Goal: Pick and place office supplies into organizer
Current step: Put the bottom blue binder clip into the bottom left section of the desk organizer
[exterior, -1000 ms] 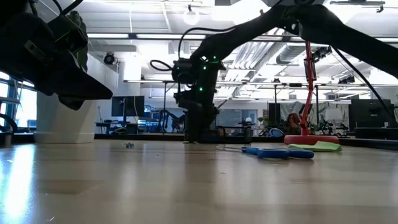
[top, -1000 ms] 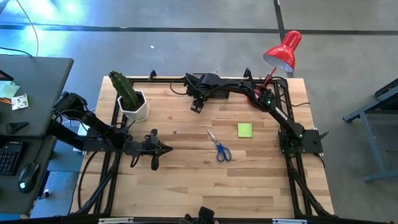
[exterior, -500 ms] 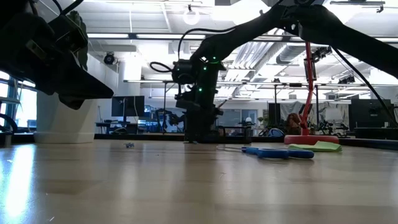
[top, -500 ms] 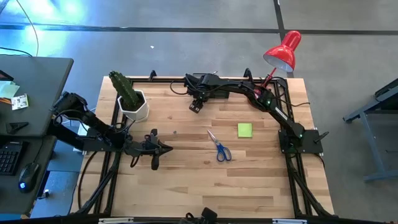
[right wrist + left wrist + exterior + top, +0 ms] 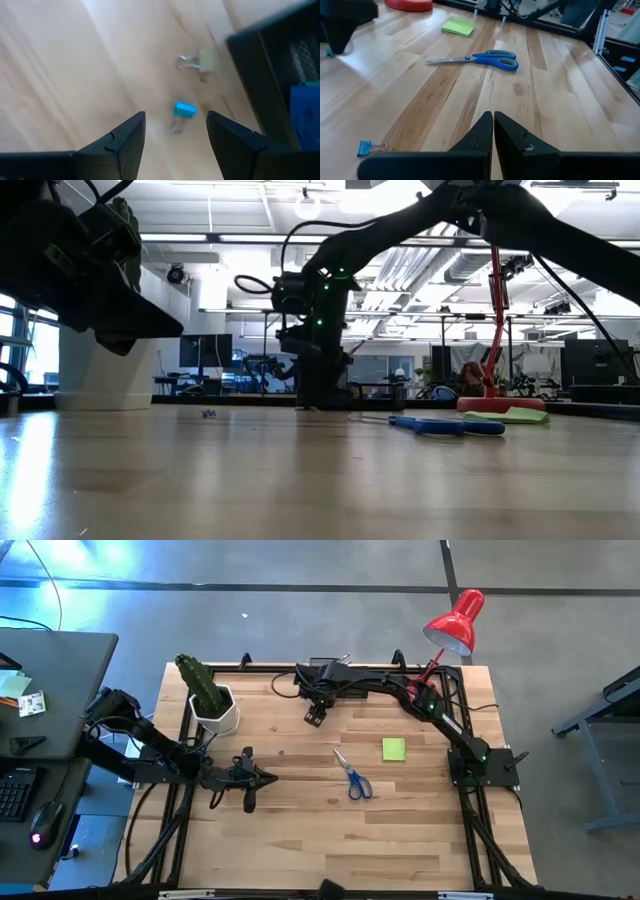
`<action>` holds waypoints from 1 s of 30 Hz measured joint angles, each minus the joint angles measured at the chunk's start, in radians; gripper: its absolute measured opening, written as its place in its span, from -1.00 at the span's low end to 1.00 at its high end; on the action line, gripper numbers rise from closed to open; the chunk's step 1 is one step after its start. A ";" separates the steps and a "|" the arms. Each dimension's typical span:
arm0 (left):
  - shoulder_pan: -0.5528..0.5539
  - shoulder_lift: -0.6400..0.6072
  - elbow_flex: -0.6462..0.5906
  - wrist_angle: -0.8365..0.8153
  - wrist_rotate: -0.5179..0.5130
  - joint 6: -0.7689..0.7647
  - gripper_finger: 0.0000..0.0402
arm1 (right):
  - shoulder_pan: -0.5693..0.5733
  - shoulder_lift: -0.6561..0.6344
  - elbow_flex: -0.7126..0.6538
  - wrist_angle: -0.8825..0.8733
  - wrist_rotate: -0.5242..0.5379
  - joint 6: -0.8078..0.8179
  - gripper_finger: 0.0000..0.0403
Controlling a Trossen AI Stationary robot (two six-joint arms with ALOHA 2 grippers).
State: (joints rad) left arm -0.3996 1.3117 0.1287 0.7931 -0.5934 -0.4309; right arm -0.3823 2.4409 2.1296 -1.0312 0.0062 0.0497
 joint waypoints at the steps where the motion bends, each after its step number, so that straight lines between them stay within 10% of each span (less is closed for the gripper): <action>1: 0.000 0.000 0.000 0.002 -0.004 0.000 -0.96 | 0.003 0.000 0.000 0.009 0.000 -0.004 0.01; 30: 0.000 -0.001 -0.001 -0.009 -0.020 -0.004 -0.96 | 0.127 -0.018 -0.002 -0.118 -0.054 -0.111 0.01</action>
State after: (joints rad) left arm -0.3996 1.3109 0.1280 0.7843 -0.6138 -0.4348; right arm -0.2549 2.4228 2.1277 -1.1489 -0.0475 -0.0612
